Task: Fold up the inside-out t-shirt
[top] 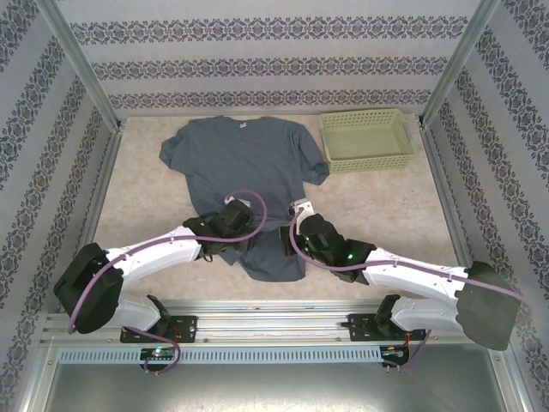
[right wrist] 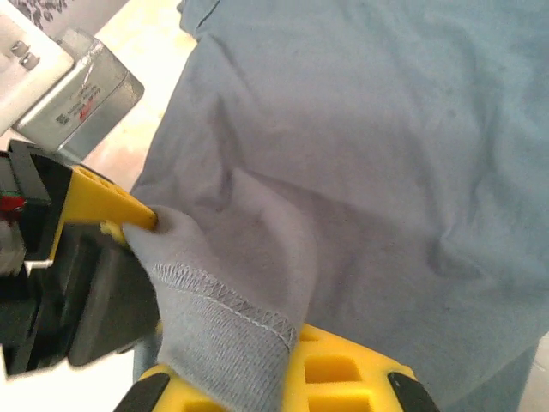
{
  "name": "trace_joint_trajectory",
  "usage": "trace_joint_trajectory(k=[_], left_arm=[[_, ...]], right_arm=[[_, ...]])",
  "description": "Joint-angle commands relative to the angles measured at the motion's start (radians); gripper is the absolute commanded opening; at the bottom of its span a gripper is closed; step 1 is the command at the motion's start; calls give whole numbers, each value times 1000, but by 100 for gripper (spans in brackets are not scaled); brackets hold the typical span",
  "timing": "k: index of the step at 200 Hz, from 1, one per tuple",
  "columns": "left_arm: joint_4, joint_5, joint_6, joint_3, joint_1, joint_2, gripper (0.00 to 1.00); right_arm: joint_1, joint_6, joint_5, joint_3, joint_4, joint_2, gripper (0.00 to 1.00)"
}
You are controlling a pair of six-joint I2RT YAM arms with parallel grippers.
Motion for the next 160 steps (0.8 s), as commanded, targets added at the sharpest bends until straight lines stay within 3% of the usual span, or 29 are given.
trace_joint_trajectory(k=[1, 16, 39, 47, 81, 104, 131, 160], left_arm=[[60, -42, 15, 71, 44, 9, 35], [68, -14, 26, 113, 54, 18, 18], [62, 95, 30, 193, 53, 30, 4], [56, 128, 23, 217, 53, 31, 0], [25, 190, 24, 275, 53, 28, 0], [-35, 176, 62, 335, 58, 38, 0], [-75, 167, 91, 379, 93, 50, 0], [-87, 176, 118, 404, 115, 56, 0]], right_arm=[[-30, 15, 11, 0, -15, -49, 0], [-51, 7, 50, 7, -59, -74, 0], [-117, 31, 60, 8, -108, -107, 0], [-133, 32, 53, 4, -112, -117, 5], [-143, 22, 19, -13, -107, -153, 40], [-123, -28, -128, -59, -1, -194, 62], [-7, -134, -184, -61, 54, -189, 67], [58, -182, -273, -82, 186, -76, 68]])
